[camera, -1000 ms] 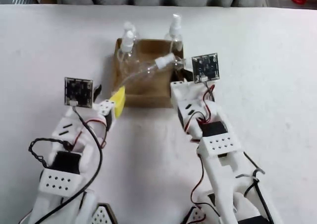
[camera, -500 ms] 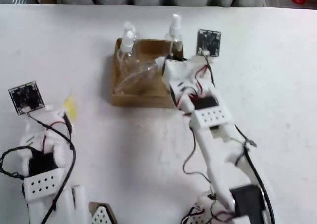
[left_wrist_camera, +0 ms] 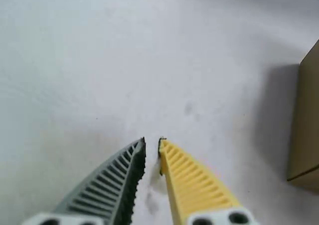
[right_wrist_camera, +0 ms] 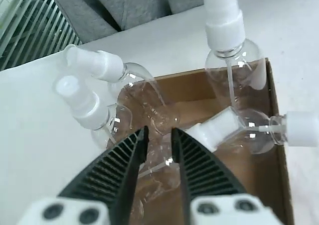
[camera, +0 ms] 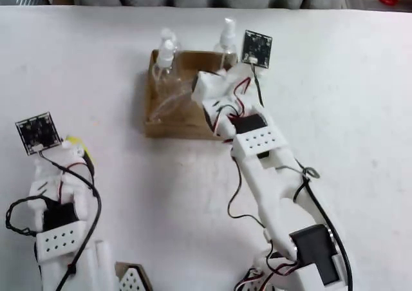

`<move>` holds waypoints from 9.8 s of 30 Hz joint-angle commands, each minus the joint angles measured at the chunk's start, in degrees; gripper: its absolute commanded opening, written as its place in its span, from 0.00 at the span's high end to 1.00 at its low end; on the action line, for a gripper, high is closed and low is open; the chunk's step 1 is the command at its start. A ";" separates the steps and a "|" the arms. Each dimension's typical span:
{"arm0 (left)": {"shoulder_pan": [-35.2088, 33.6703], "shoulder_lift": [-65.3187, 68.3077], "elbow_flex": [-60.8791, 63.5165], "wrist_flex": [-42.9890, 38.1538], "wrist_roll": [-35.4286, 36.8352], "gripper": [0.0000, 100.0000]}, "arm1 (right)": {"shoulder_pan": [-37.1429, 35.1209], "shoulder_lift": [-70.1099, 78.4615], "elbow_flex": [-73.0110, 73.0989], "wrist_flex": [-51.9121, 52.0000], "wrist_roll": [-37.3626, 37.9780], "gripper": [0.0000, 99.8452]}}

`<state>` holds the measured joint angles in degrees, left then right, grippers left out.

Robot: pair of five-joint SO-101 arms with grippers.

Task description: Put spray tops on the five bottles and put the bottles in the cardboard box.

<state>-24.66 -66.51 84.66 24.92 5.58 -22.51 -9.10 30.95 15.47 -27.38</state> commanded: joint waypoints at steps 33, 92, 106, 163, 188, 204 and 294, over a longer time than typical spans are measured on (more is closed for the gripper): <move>-0.48 -1.36 0.09 -3.96 0.09 0.94 | 2.24 -0.48 2.37 -1.27 -23.12 0.90; 1.36 -1.10 0.18 -3.52 -3.52 0.94 | 1.71 17.54 -6.86 -11.82 -27.96 0.95; 1.36 -1.10 0.18 -3.96 -3.52 0.94 | 1.80 14.11 -6.59 -6.64 -27.87 0.98; 1.27 -1.10 0.18 -3.96 -3.69 0.94 | -0.66 5.14 -1.23 -4.09 -22.42 0.98; 1.27 -1.01 0.18 -3.96 -3.69 0.94 | -4.35 0.92 2.20 -2.42 -15.91 0.98; 1.27 -1.01 0.18 -4.04 -3.69 0.94 | -8.22 -1.89 2.20 -4.62 -7.21 0.98; 1.27 -1.01 0.18 -4.04 -3.69 0.94 | -16.22 1.89 10.81 -31.87 26.02 0.89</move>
<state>-24.04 -66.59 85.45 22.73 2.51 -38.86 -6.81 42.37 -15.30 -2.15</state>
